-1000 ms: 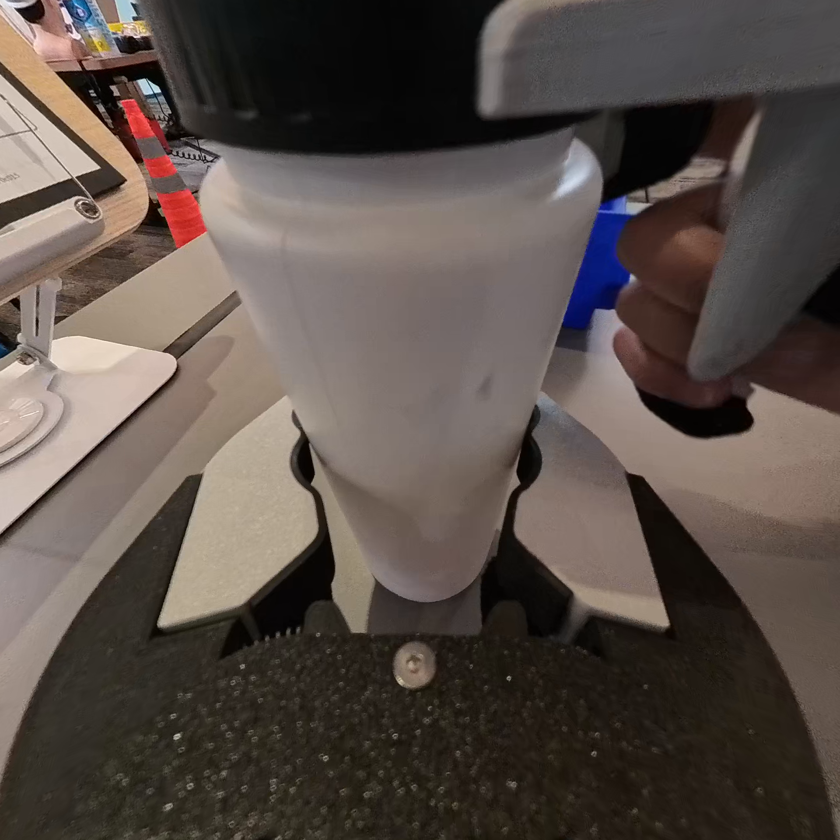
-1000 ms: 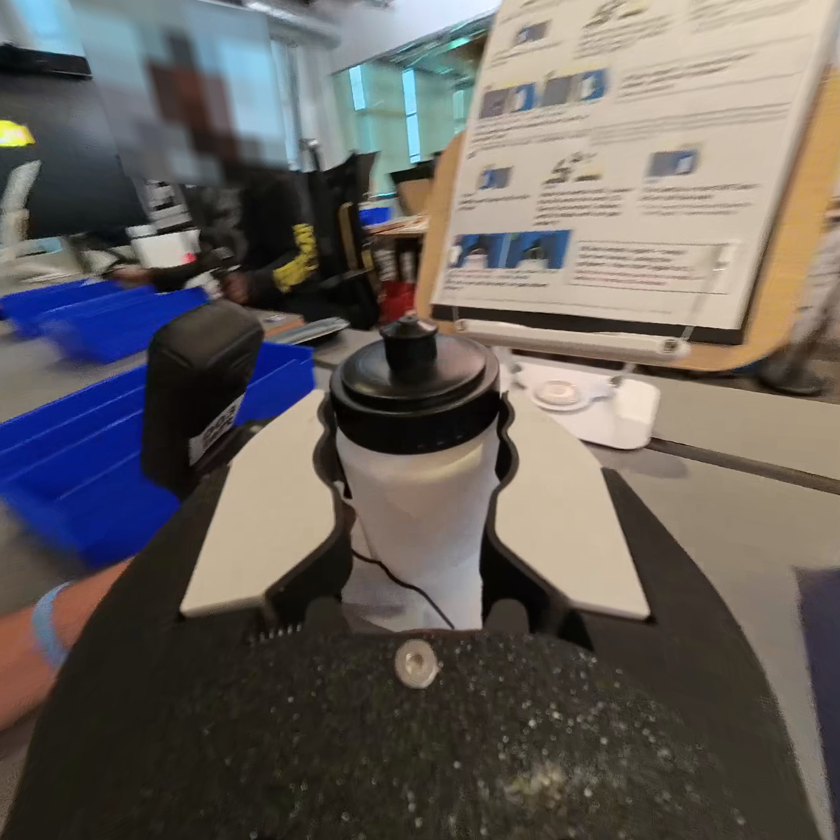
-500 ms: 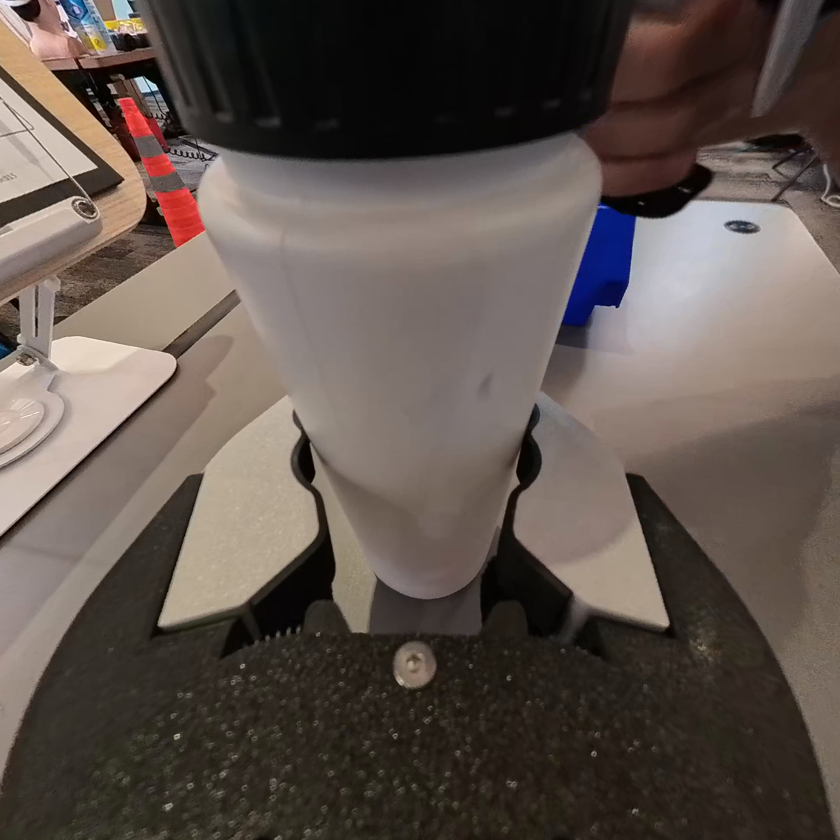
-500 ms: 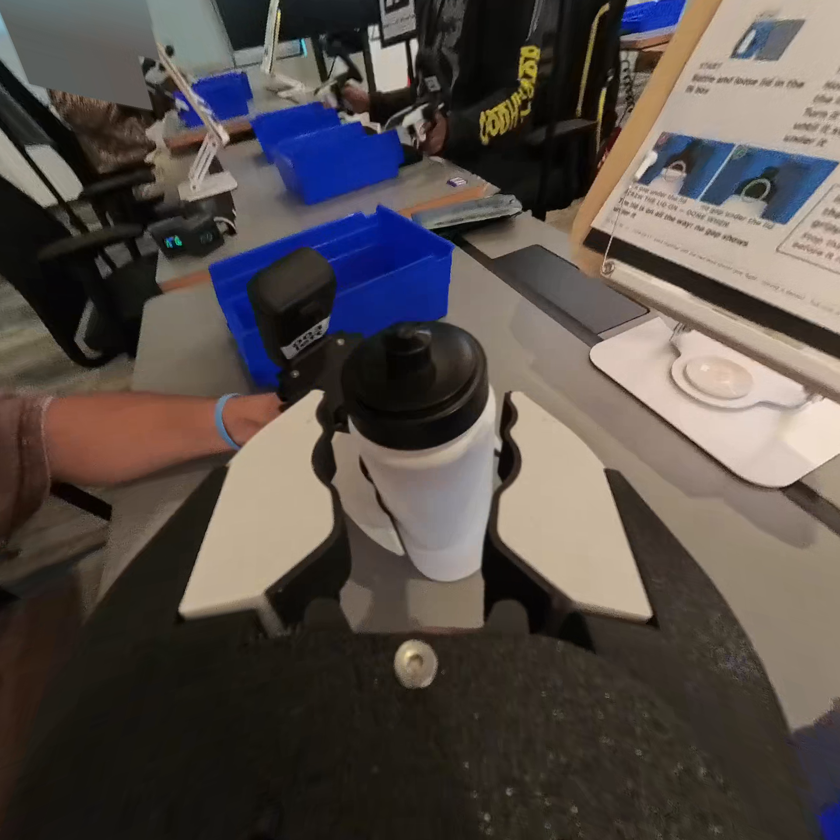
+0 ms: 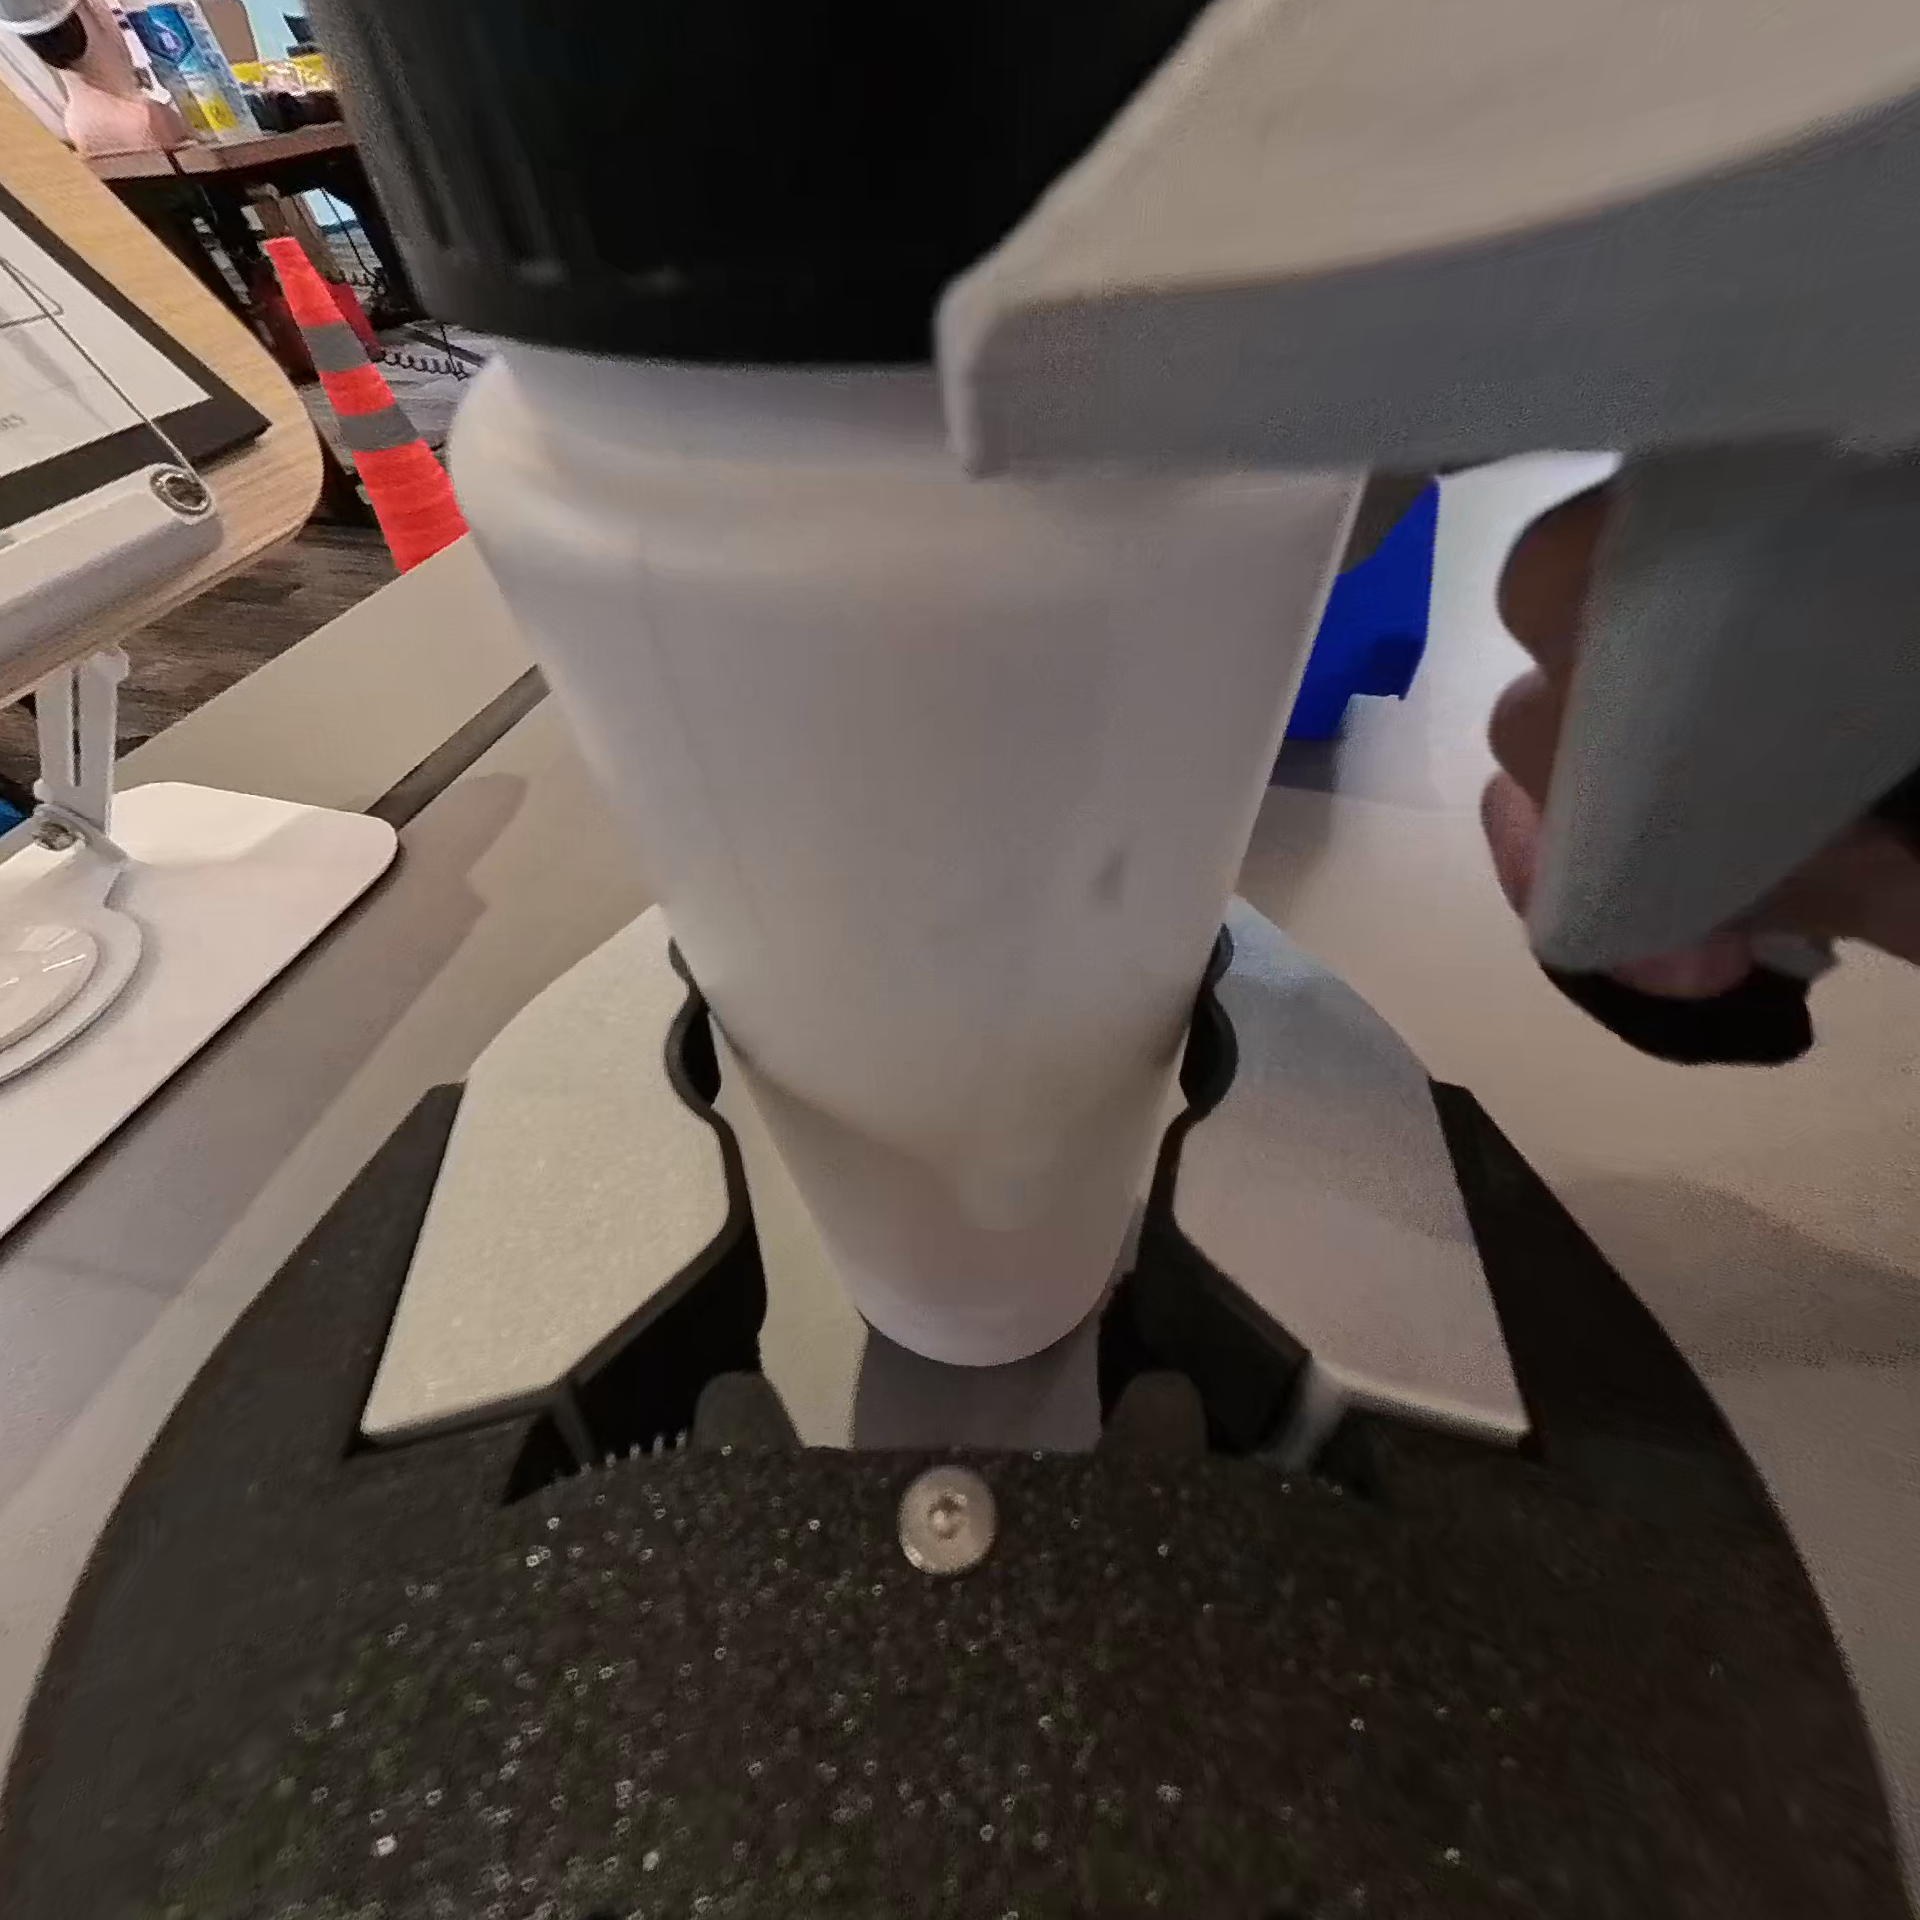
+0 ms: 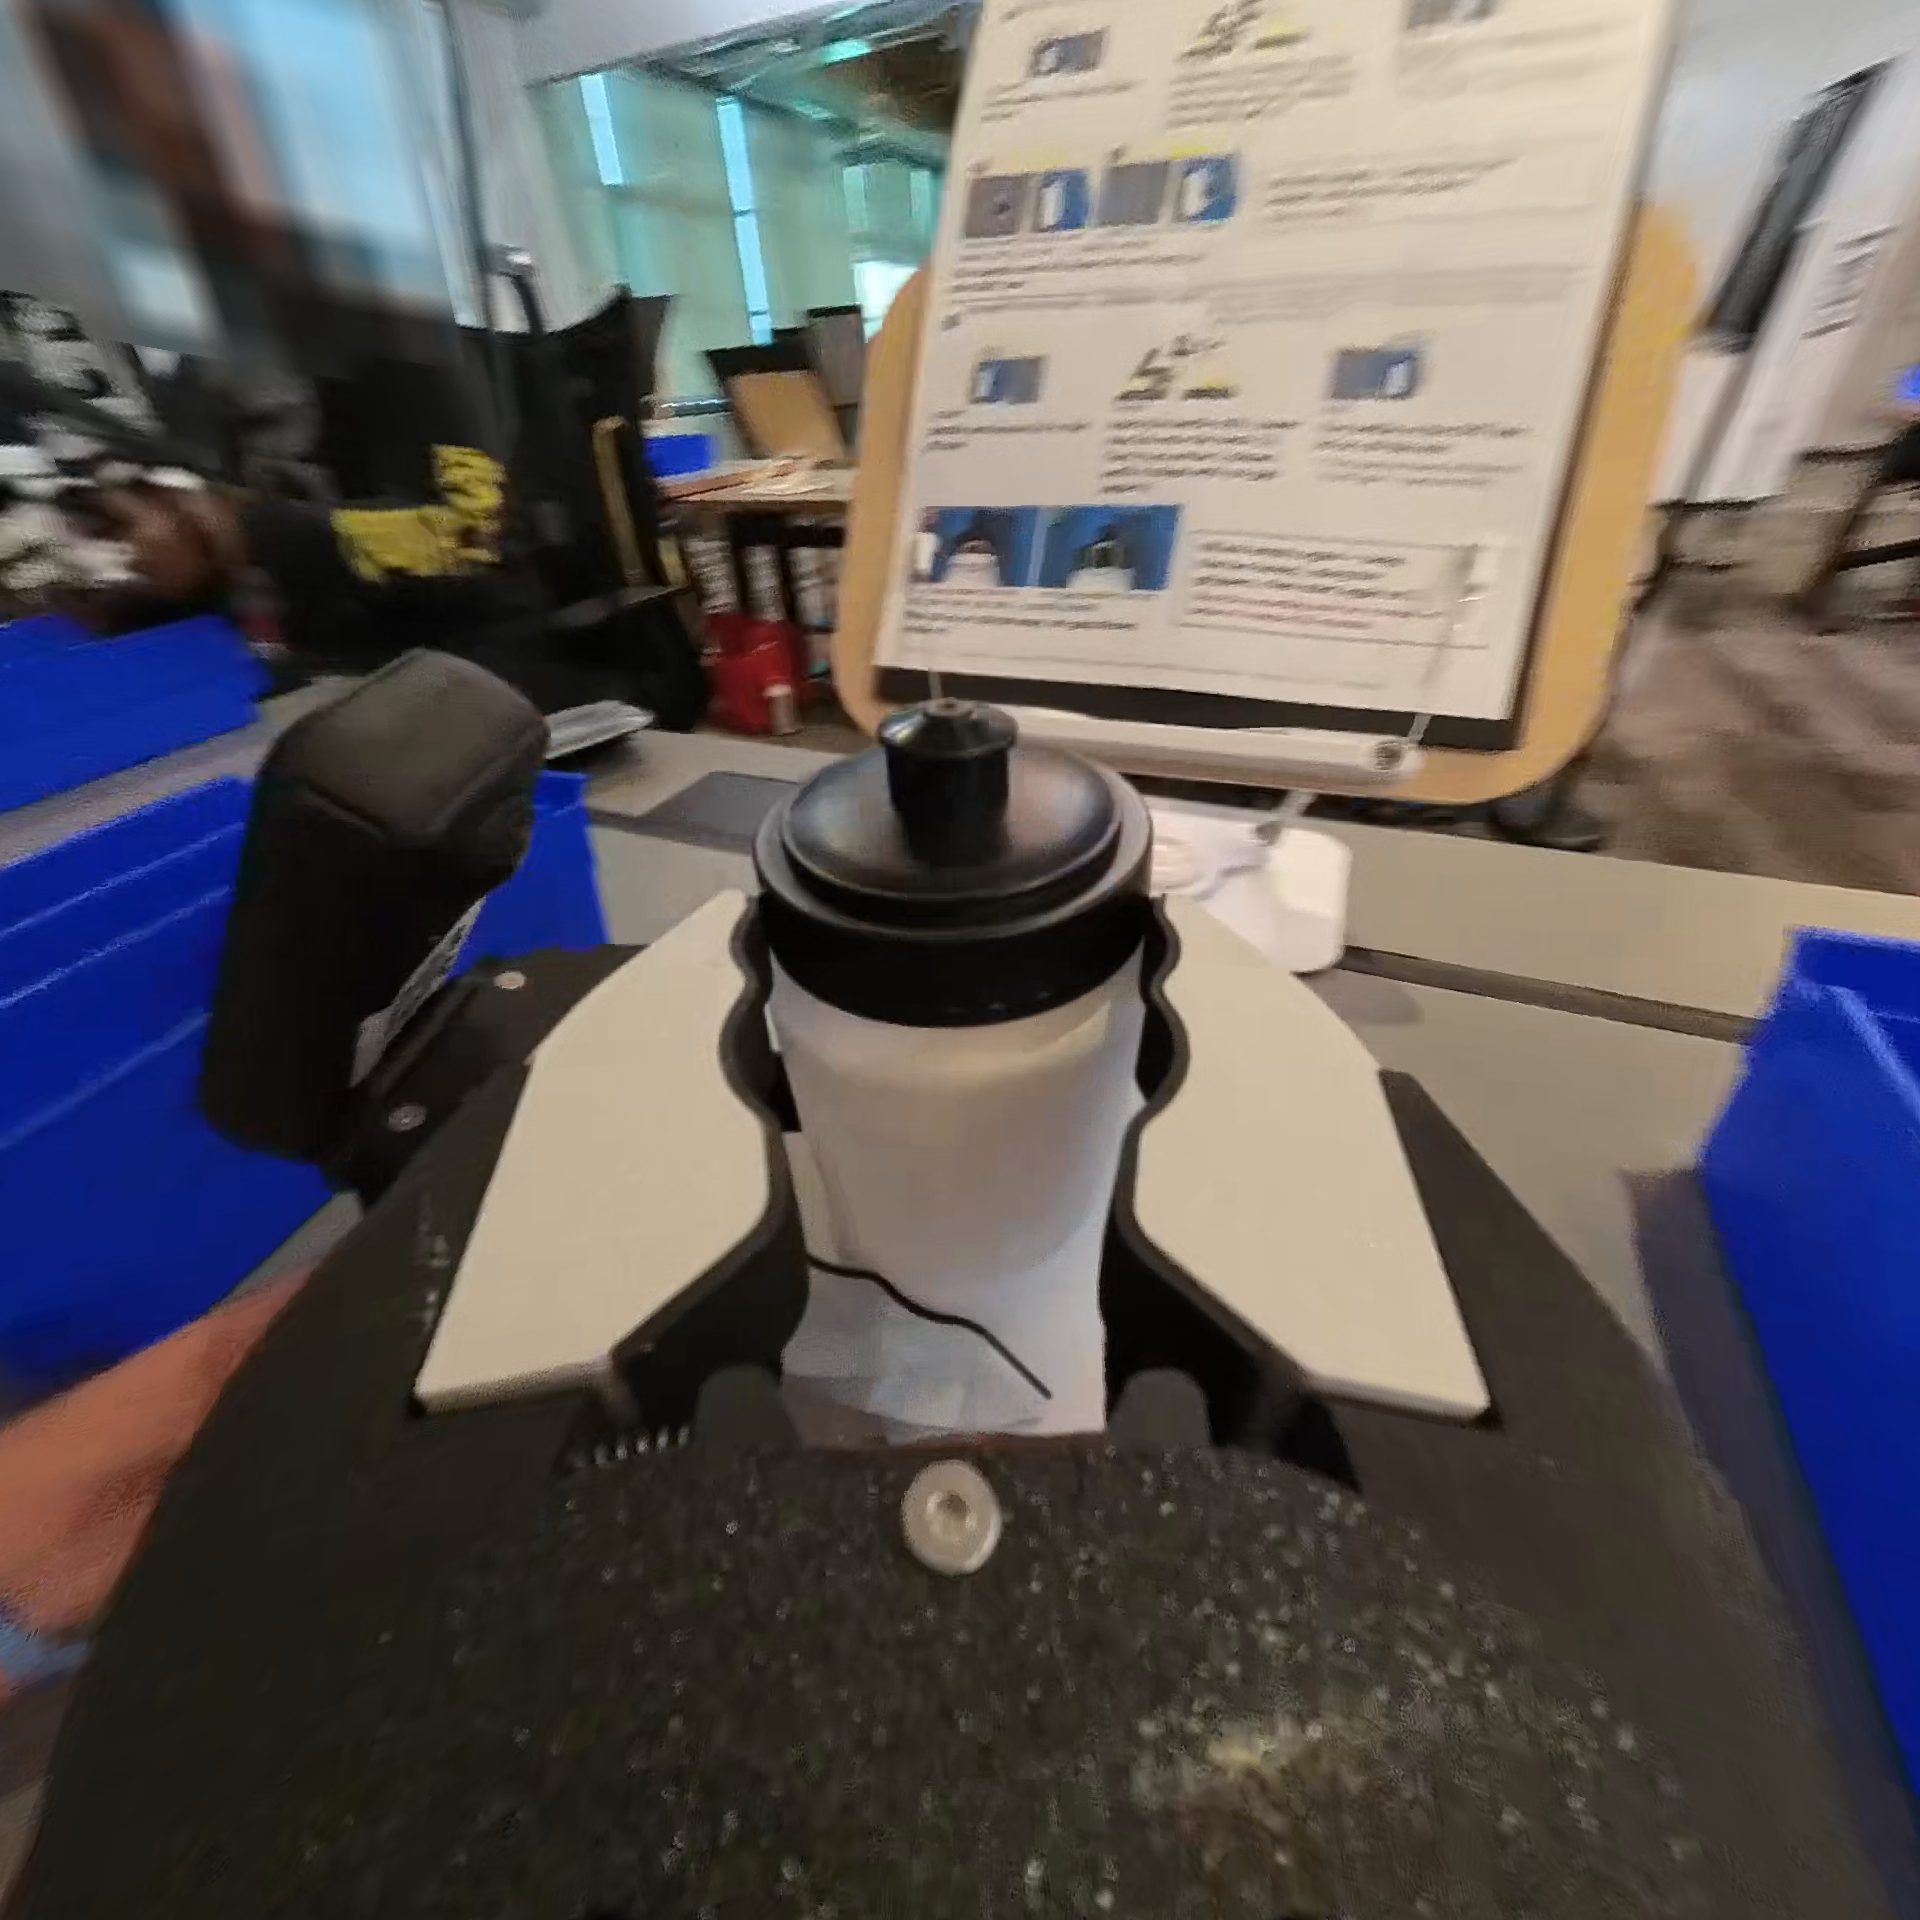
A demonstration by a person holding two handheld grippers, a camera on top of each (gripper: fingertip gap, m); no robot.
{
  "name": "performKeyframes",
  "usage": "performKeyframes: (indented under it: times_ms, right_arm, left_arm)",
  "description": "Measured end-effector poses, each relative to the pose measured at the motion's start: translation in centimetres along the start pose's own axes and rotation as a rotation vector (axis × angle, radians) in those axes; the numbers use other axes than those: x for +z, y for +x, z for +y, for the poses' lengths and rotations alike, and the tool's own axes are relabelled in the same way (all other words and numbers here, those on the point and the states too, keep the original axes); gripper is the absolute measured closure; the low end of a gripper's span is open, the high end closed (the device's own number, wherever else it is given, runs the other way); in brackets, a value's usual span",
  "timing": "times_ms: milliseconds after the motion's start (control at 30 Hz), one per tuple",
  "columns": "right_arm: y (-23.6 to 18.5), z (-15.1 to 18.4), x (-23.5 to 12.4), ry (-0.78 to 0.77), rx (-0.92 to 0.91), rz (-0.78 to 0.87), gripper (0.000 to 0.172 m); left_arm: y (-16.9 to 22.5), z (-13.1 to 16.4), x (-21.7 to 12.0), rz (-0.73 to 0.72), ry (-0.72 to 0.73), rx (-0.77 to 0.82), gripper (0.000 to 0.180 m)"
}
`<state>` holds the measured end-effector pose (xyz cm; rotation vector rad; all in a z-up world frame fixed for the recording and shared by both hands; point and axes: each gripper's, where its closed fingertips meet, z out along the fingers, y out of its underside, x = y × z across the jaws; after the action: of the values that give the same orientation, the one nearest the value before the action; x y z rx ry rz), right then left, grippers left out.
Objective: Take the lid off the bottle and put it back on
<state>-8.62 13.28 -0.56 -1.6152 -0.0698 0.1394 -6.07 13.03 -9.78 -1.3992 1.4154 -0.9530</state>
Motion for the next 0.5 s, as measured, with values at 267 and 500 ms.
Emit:
performKeyframes:
  times_ms: [267, 500]
  right_arm:
    - [0.8, -1.1, -1.3, -0.043, -0.162, -0.105, 0.095]
    - [1.3, -2.3, -0.8, -0.191, -0.097, -0.636, 0.094]
  left_arm:
    - [-0.1, 0.0, 0.0, 0.002, 0.0, -0.012, 0.093]
    - [-0.1, 0.1, 0.0, 0.003, -0.002, -0.007, 0.092]
